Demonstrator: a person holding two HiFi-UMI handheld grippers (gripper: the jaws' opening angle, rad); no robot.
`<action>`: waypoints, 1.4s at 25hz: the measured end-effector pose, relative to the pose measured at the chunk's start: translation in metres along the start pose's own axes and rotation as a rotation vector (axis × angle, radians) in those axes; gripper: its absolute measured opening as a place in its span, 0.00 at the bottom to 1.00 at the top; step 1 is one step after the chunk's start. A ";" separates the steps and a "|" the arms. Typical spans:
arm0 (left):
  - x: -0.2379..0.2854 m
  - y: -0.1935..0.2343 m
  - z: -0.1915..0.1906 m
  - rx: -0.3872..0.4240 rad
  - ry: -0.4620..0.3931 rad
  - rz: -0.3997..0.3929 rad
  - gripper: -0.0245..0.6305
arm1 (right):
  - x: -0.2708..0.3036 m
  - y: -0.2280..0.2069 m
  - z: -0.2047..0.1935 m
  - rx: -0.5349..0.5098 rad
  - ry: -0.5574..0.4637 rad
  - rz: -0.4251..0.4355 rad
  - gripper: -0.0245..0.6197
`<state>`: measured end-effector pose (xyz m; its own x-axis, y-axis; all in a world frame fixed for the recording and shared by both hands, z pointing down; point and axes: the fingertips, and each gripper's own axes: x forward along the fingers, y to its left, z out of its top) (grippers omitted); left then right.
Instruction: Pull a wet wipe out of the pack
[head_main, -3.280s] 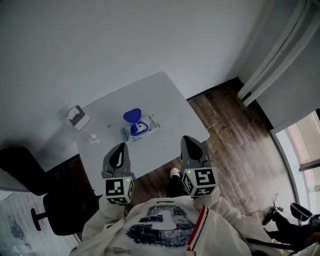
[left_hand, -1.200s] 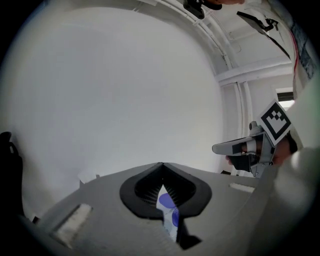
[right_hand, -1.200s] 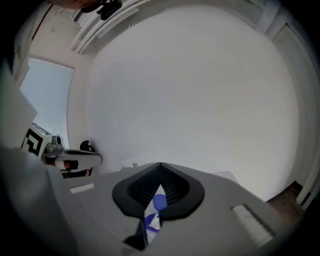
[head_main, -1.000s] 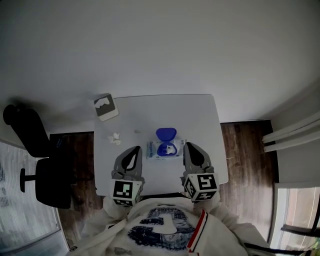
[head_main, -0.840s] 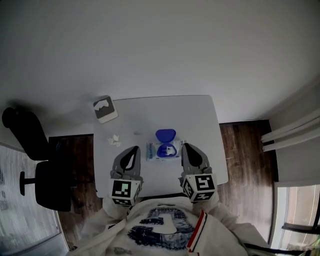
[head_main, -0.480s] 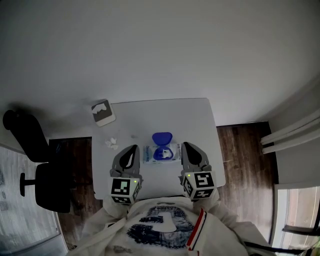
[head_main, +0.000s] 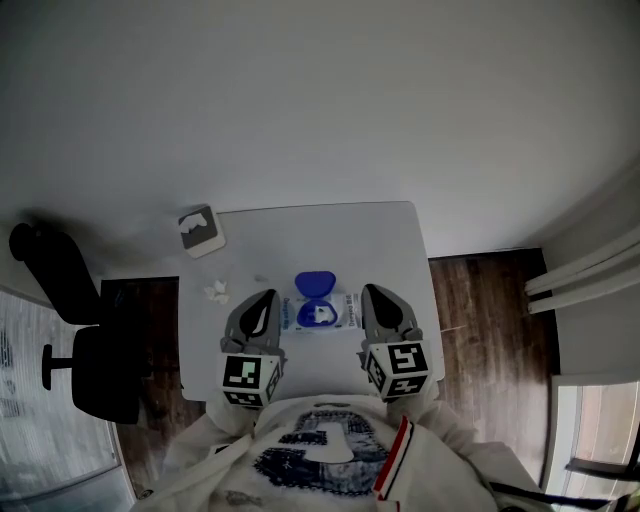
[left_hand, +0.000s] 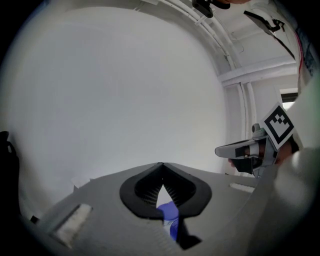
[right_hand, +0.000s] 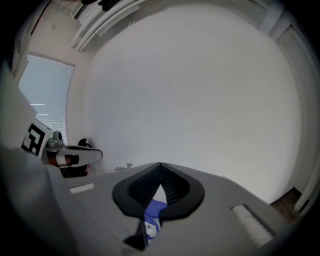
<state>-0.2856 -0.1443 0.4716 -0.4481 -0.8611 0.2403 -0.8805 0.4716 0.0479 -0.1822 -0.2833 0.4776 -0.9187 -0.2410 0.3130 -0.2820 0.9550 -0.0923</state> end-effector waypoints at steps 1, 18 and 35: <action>0.001 -0.001 0.000 0.002 0.001 0.002 0.04 | 0.001 -0.001 0.000 0.000 0.000 0.008 0.05; 0.000 -0.005 -0.008 0.000 0.030 0.082 0.04 | 0.026 0.026 -0.088 -0.132 0.401 0.262 0.40; -0.033 0.017 -0.012 0.014 0.064 0.235 0.04 | 0.050 0.072 -0.174 -0.361 0.619 0.551 0.83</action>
<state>-0.2835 -0.1055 0.4763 -0.6304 -0.7143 0.3040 -0.7557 0.6542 -0.0300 -0.2003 -0.1961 0.6506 -0.5555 0.3030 0.7743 0.3535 0.9290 -0.1098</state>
